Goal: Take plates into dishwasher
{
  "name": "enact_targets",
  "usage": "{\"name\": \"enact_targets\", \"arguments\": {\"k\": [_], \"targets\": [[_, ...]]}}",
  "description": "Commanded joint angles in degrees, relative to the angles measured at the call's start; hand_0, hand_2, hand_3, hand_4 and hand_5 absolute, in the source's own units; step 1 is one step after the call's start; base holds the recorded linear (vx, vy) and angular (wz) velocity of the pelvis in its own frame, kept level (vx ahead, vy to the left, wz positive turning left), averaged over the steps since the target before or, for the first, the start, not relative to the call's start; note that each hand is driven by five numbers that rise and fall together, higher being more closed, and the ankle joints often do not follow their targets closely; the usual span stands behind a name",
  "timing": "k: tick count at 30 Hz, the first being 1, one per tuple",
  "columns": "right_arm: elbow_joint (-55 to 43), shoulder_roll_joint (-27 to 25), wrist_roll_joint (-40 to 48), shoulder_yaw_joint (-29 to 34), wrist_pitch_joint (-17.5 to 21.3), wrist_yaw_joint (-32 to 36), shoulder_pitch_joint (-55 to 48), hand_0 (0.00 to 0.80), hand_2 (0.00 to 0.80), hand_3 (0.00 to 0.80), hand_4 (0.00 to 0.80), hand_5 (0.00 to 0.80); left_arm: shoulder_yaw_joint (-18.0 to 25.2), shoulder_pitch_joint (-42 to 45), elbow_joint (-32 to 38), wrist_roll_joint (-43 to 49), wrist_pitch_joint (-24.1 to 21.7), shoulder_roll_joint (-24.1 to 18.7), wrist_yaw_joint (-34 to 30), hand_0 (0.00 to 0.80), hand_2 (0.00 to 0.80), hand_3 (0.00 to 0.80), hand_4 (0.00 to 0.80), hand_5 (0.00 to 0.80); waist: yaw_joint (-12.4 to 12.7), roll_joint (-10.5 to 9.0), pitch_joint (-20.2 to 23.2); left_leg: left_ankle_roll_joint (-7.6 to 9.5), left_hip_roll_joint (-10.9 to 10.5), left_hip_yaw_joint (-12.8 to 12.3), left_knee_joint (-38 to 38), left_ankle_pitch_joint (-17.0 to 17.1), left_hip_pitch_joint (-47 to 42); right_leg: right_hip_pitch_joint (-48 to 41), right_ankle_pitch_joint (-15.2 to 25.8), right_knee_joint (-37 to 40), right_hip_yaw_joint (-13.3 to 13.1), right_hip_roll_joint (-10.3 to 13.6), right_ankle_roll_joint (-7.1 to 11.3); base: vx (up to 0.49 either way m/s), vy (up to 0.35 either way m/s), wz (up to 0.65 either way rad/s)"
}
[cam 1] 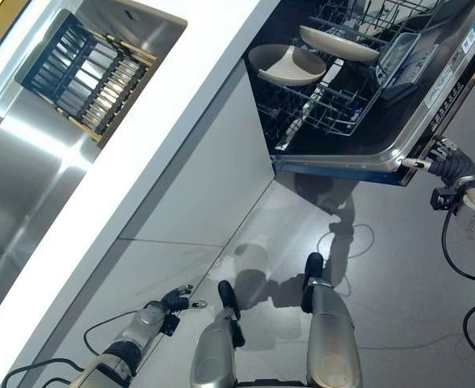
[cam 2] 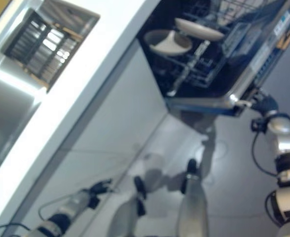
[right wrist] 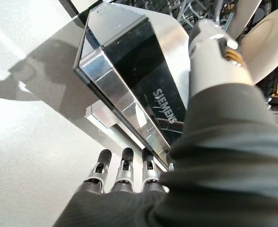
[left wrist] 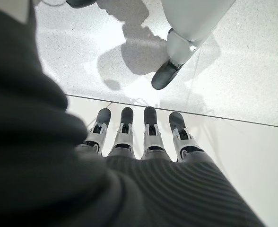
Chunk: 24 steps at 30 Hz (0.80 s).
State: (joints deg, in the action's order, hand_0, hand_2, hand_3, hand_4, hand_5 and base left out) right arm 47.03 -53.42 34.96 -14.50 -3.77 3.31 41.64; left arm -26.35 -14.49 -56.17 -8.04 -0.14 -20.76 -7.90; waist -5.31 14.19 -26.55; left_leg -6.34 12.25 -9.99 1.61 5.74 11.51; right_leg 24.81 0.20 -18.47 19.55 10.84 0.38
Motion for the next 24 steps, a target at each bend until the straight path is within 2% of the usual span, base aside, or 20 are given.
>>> {"name": "enact_targets", "arguments": {"k": [1, 2, 13, 16, 17, 18, 20, 21, 23, 24], "targets": [[-10.6, 9.8, 1.1, -4.5, 8.4, 8.0, 18.4, 0.0, 0.0, 0.0, 0.0, 0.0, -3.2, -0.8, 1.9, 0.9, 0.7, -4.1, 0.1, 0.0, 0.0, 0.0, 0.0, 0.0, 6.1, -6.14, 1.1, 0.24, -0.9, -1.9, 8.2, 0.4, 3.0, -5.9, 0.8, 2.8, -4.1, 5.0, 3.01, 0.065, 0.01, 0.15], [-10.5, 9.7, 1.1, -4.6, 8.4, 8.0, 18.3, 0.0, 0.0, 0.0, 0.0, 0.0, -3.2, -0.8, 1.8, 0.8, 0.9, -4.1, 0.0, 0.0, 0.0, 0.0, 0.0, 0.0, 6.3, -6.24, 1.3, -0.27, -0.9, -1.4, 8.5, -0.9, 2.3, -6.6, -0.6, 2.3, -4.5, 5.1, 3.62, 0.144, 0.009, 0.12], [-10.5, 10.3, 0.7, -4.4, 8.6, 7.7, 17.3, 0.0, 0.0, 0.0, 0.0, 0.0, -2.6, 0.9, 0.9, 1.3, 0.7, -4.1, 0.4, 0.0, 0.0, 0.0, 0.0, 0.0, 8.2, -7.75, 1.9, 0.19, -1.3, -0.2, 8.3, -1.8, 1.0, -9.8, -0.7, 2.5, -3.1, 5.5, 3.95, 0.08, 0.022, 0.12], [-10.0, 10.5, 0.7, -4.3, 8.7, 7.5, 17.1, 0.0, 0.0, 0.0, 0.0, 0.0, -2.2, 1.6, 0.7, 1.5, 0.9, -4.2, 0.9, 0.0, 0.0, 0.0, 0.0, 0.0, 9.0, -8.29, 2.0, 0.27, -1.4, 0.3, 7.6, -1.6, 0.4, -10.9, -0.7, 2.8, -2.5, 5.5, 4.14, 0.044, 0.024, 0.13], [-9.8, 10.5, 0.5, -4.2, 8.7, 7.7, 17.0, 0.0, 0.0, 0.0, 0.0, 0.0, -2.0, 1.7, 0.7, 1.5, 0.8, -4.3, 1.0, 0.0, 0.0, 0.0, 0.0, 0.0, 9.2, -8.37, 1.9, 0.8, -1.5, 0.0, 7.3, -0.4, 1.0, -10.7, 0.6, 3.4, -1.8, 5.5, 3.57, 0.04, 0.01, 0.32], [-9.8, 10.5, 0.5, -4.3, 8.7, 7.7, 16.9, 0.0, 0.0, 0.0, 0.0, 0.0, -2.0, 1.8, 0.6, 1.5, 0.8, -4.3, 1.0, 0.0, 0.0, 0.0, 0.0, 0.0, 9.2, -8.39, 2.0, 0.28, -1.5, 0.4, 7.4, -1.5, 0.3, -11.2, -0.6, 3.0, -2.3, 5.5, 4.19, 0.062, 0.03, 0.45], [-9.1, 10.6, 0.3, -4.4, 9.2, 7.7, 16.5, 0.0, 0.0, 0.0, 0.0, 0.0, -1.5, 2.4, 0.2, 1.5, 0.5, -4.5, 1.5, 0.0, 0.0, 0.0, 0.0, 0.0, 10.0, -8.83, 2.1, 0.34, -1.7, 0.8, 6.4, -1.1, -0.2, -12.2, -0.5, 3.5, -1.7, 5.4, 4.42, 0.085, 0.046, 0.32], [-9.0, 10.6, 0.2, -4.2, 9.2, 7.6, 16.4, 0.0, 0.0, 0.0, 0.0, 0.0, -1.3, 2.6, 0.2, 1.5, 0.4, -4.6, 1.6, 0.0, 0.0, 0.0, 0.0, 0.0, 10.2, -8.89, 2.0, 0.87, -1.7, 0.6, 6.1, 0.1, 0.2, -12.1, 0.9, 4.1, -1.0, 5.5, 3.89, 0.058, 0.034, 0.16], [-8.7, 10.6, -0.1, -4.0, 9.0, 7.7, 16.3, 0.0, 0.0, 0.0, 0.0, 0.0, -1.0, 2.9, -0.1, 1.5, 0.3, -4.7, 1.6, 0.0, 0.0, 0.0, 0.0, 0.0, 10.5, -9.07, 2.2, 0.37, -1.8, 1.3, 5.8, -0.8, -0.5, -12.8, -0.2, 4.0, -1.4, 5.4, 4.62, 0.063, 0.027, 0.32], [-8.2, 10.6, -0.2, -3.9, 9.1, 7.5, 16.1, 0.0, 0.0, 0.0, 0.0, 0.0, -0.6, 3.2, -0.7, 1.5, -0.2, -4.8, 1.7, 0.0, 0.0, 0.0, 0.0, 0.0, 11.0, -9.26, 2.1, 0.85, -2.0, 1.4, 5.3, 0.5, -0.2, -13.1, 1.1, 4.6, -0.5, 5.5, 4.17, 0.077, 0.028, 0.56]]}}
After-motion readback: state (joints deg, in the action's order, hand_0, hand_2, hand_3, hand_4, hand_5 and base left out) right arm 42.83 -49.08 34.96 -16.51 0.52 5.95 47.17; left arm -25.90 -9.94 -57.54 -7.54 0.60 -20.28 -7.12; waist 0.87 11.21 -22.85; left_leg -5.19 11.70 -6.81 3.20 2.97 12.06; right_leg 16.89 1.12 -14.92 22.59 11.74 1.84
